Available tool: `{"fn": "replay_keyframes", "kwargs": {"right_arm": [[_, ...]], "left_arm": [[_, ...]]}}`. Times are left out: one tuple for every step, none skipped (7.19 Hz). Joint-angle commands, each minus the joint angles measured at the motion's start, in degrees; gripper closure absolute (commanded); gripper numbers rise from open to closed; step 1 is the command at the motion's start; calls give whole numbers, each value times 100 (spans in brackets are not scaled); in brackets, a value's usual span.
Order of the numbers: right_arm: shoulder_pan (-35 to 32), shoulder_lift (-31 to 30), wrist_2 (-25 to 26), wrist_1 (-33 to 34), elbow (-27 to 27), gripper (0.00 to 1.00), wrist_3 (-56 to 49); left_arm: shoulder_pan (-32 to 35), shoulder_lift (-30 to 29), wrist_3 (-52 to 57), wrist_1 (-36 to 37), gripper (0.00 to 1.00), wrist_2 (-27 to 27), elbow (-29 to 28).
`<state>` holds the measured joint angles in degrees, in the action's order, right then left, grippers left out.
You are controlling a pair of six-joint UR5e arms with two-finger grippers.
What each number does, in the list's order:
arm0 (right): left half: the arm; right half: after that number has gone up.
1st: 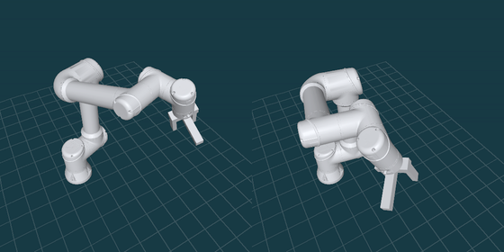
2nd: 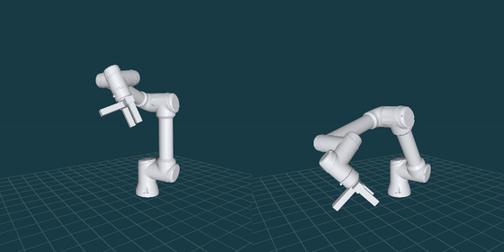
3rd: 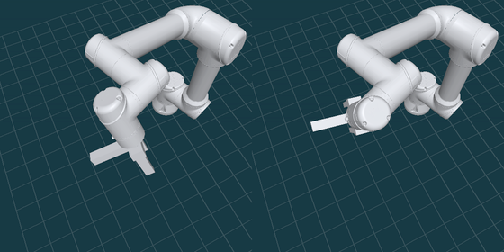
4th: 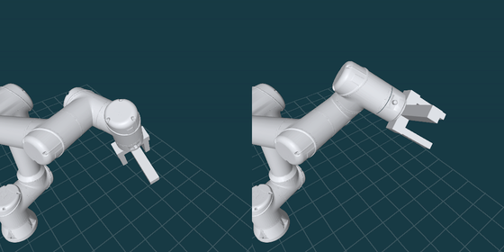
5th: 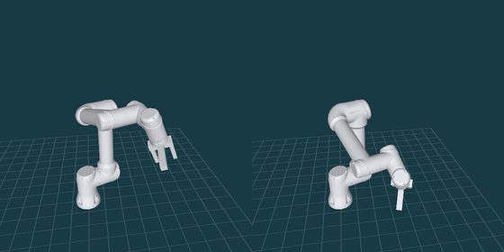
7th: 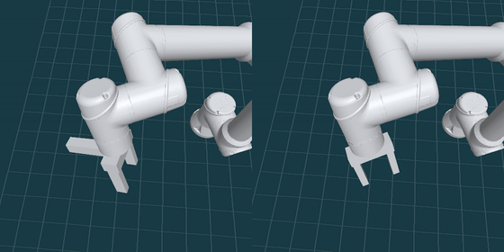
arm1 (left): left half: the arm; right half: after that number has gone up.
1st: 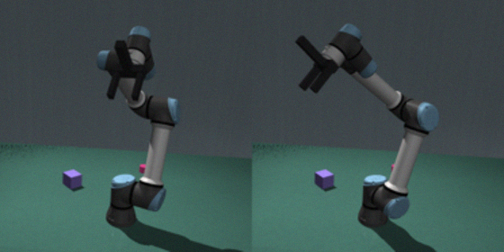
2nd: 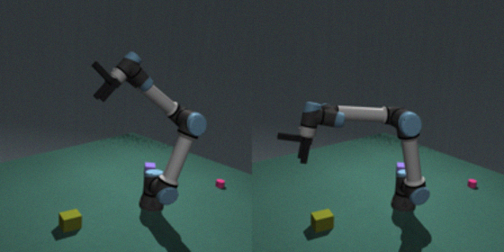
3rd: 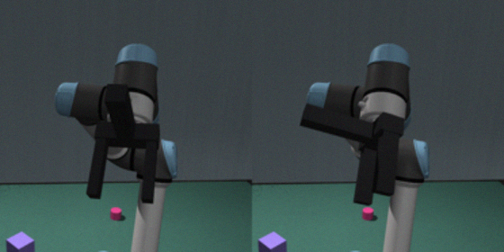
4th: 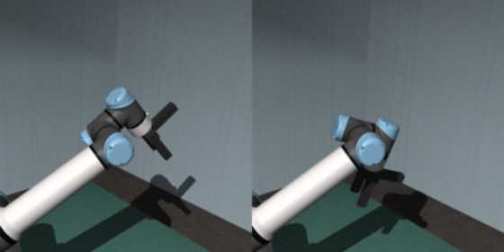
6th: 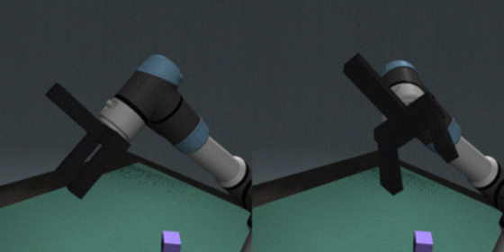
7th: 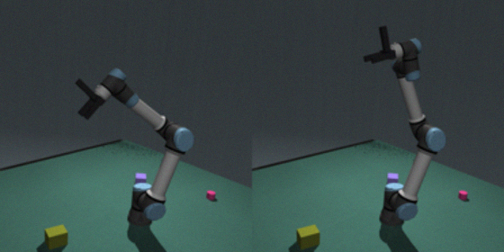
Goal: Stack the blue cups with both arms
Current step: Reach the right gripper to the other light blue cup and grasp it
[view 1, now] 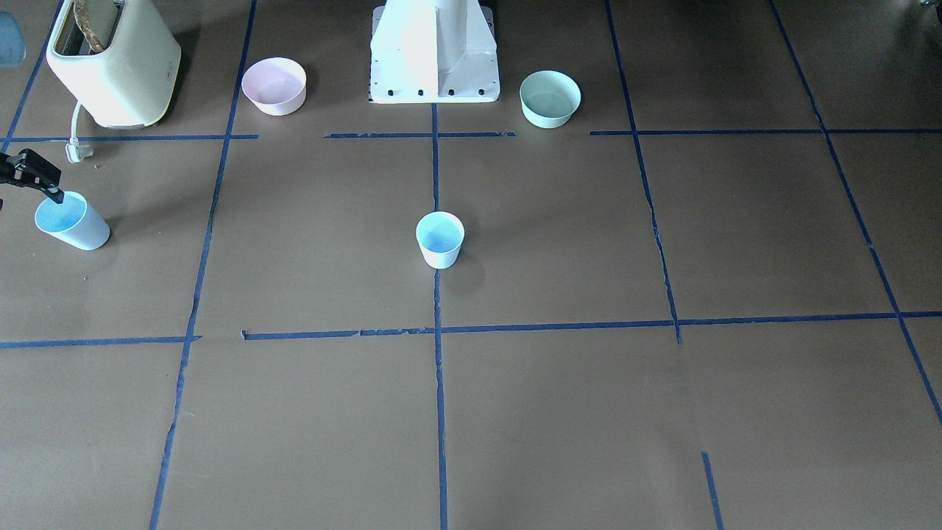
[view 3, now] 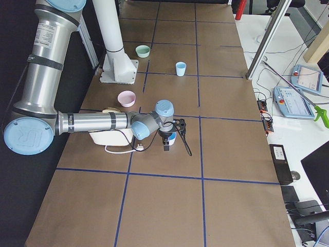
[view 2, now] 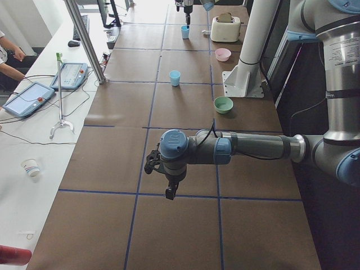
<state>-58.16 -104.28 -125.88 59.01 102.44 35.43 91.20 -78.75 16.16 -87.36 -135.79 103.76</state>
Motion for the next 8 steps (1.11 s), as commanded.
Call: {"fn": "replay_keyframes", "kwargs": {"right_arm": [[42, 162, -7, -12, -207, 51, 17], [42, 163, -15, -21, -190, 86, 8], [42, 163, -15, -47, -181, 99, 17], [42, 163, -15, -47, -146, 100, 34], [42, 180, -59, -39, -24, 100, 182], [42, 389, -77, 66, 195, 100, 532], [51, 800, -199, 276, 223, 100, 953], [173, 1292, -209, 835, 424, 100, 1366]], "left_arm": [[3, 9, 1, 0, 0, -9, 13], [12, 9, 1, 0, 0, -9, 13], [12, 9, 1, 0, 0, -9, 21], [12, 9, -8, 0, 0, -9, 21], [3, 9, -17, 0, 0, 0, 13], [3, 9, -173, 17, 0, 26, -22], [3, 9, -653, 18, 0, 61, -22], [3, 9, -728, 9, 0, 79, 4]]}}
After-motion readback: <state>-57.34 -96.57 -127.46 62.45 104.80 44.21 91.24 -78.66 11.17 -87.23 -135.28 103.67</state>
